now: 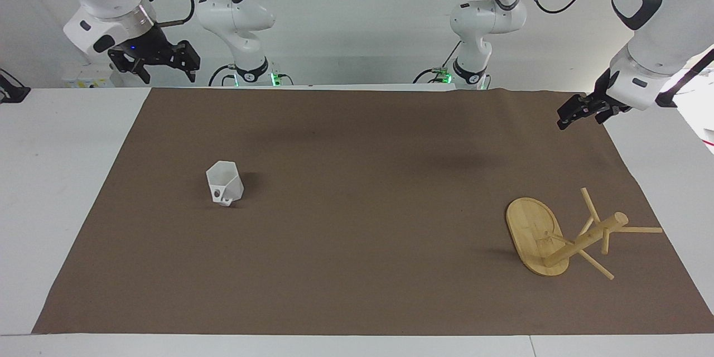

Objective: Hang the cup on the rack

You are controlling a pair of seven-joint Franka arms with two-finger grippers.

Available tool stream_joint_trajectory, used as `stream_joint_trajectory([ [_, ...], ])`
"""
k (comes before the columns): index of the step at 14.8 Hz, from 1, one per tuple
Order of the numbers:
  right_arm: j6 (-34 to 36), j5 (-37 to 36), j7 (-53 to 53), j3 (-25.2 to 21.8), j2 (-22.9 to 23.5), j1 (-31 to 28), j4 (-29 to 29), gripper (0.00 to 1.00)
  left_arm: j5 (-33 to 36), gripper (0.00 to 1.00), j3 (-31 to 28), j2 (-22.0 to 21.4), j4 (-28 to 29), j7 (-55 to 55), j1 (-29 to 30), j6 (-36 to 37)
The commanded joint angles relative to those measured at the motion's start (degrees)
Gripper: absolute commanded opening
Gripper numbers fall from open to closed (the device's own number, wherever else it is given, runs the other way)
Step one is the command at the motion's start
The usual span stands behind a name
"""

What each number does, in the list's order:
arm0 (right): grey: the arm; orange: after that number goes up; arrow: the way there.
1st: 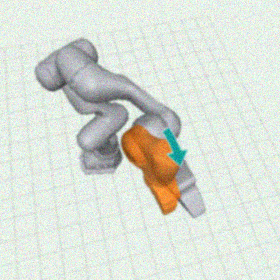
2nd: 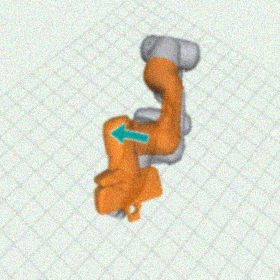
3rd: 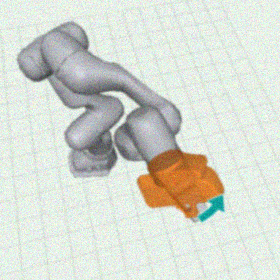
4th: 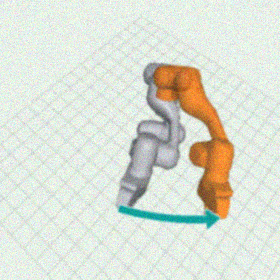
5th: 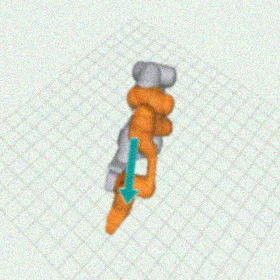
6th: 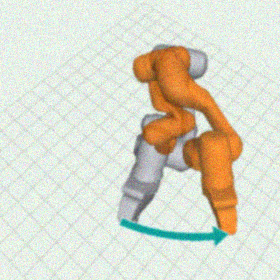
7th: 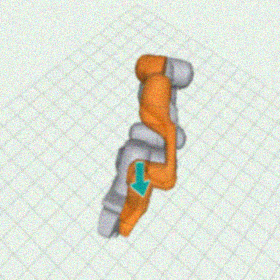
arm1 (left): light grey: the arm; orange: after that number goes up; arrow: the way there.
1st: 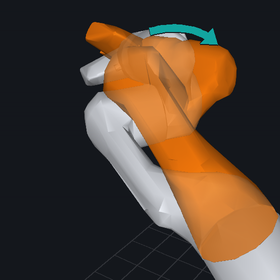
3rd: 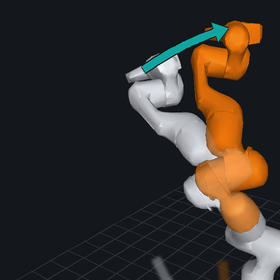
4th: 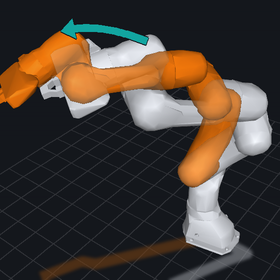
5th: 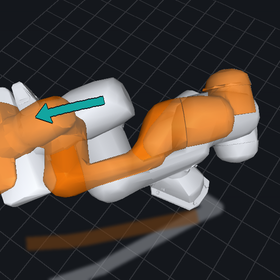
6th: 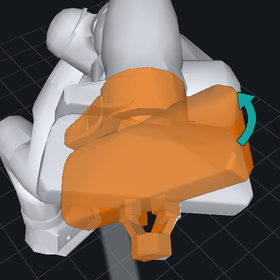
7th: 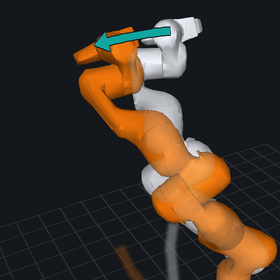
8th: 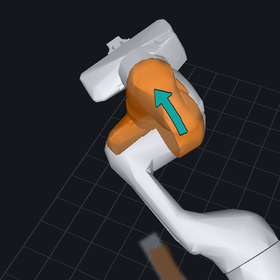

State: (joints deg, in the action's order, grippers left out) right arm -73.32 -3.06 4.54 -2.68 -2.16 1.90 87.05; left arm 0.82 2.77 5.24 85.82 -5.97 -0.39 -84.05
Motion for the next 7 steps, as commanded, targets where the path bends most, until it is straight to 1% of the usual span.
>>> stream_joint_trajectory([
  [1,-0.1,-0.5,-0.6,0.2,-0.7,-0.4,0.9,1.00,-0.4,1.00,0.1,-1.5,1.7,0.2,0.6,-0.6],
  [6,-0.2,-0.5,-0.1,0.4,-0.8,0.3,1.2,1.00,-0.4,1.00,0.1,-1.4,1.6,0.2,0.6,-0.6],
  [7,-2.0,-0.4,1.7,0.7,-0.8,0.4,1.5,1.00,-0.4,1.00,0.1,-1.4,1.7,0.2,0.6,-0.6],
])
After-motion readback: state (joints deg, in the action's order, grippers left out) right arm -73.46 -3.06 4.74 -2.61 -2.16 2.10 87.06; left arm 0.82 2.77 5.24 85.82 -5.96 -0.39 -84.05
